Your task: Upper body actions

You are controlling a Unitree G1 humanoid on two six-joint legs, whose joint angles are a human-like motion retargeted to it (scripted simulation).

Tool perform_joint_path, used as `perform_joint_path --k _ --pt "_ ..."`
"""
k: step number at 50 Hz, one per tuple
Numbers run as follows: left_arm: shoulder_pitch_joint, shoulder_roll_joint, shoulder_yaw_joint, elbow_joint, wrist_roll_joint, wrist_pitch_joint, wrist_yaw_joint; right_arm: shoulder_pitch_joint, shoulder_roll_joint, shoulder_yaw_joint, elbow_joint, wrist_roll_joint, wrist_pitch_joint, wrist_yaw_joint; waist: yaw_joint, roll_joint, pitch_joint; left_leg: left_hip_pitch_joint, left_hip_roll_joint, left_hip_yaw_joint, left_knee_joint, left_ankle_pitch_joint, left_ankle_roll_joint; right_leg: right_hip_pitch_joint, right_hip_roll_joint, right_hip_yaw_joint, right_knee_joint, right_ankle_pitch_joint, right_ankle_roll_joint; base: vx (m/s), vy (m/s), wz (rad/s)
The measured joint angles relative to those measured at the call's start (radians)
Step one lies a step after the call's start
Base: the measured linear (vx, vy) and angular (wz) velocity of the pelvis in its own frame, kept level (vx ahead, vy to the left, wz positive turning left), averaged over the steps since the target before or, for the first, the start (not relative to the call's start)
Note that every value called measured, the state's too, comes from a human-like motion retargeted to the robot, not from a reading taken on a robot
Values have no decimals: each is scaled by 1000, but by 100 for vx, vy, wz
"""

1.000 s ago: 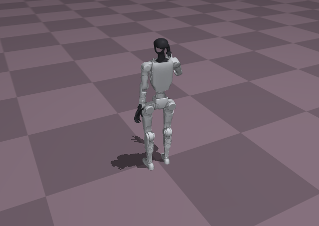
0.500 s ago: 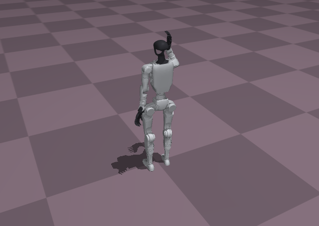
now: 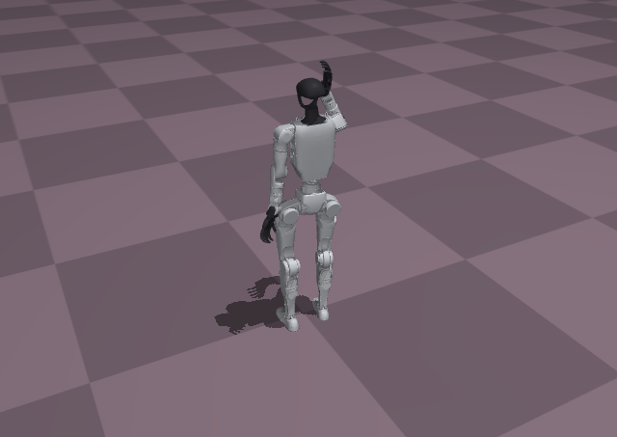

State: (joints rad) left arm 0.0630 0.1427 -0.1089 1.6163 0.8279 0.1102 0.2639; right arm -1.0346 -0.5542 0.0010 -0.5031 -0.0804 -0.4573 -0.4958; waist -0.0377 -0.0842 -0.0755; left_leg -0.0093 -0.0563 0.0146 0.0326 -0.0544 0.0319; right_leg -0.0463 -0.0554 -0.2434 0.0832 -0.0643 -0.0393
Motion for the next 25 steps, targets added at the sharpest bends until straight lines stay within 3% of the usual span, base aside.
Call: perform_joint_path --k 25 --pt "3 -6 -1 4 -1 0 -10 18 6 14 20 -58 7 5 7 4 1 7 5 3 1 -2 -3 -1 3 1 18 -8 -2 0 0 0"
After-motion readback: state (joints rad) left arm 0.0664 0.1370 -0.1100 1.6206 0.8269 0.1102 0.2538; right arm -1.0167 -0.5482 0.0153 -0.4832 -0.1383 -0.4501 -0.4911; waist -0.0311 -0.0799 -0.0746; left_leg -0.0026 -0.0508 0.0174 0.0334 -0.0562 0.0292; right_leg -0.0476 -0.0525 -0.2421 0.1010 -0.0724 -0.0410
